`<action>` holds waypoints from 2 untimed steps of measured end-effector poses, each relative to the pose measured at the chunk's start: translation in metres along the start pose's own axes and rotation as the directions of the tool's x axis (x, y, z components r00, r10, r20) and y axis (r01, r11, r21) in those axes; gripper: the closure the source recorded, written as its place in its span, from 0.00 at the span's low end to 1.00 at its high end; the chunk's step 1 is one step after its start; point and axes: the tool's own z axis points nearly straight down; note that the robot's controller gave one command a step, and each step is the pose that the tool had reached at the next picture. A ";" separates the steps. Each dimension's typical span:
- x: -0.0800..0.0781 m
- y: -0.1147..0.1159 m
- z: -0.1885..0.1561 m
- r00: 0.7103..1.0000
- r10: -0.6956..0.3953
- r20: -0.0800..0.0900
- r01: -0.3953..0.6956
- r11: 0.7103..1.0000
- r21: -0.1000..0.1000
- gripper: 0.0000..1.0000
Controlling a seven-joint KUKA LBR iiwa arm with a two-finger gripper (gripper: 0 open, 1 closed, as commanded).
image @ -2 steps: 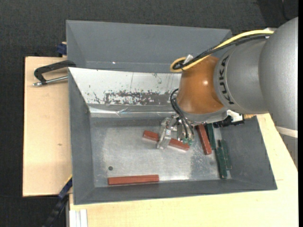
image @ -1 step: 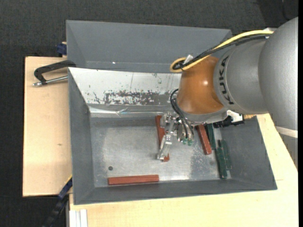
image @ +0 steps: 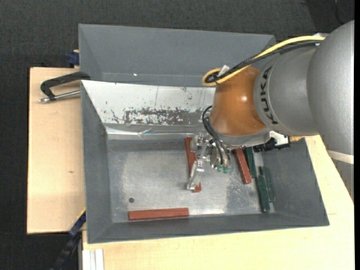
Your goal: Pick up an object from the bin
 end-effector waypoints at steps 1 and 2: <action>-0.039 -0.030 0.004 0.950 -0.312 0.010 0.312 0.950 0.001 1.00; -0.039 -0.030 0.004 0.950 -0.312 0.010 0.312 0.950 0.001 1.00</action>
Offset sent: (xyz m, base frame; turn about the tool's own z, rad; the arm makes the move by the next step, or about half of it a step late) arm 0.0000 0.0000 0.0000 0.0000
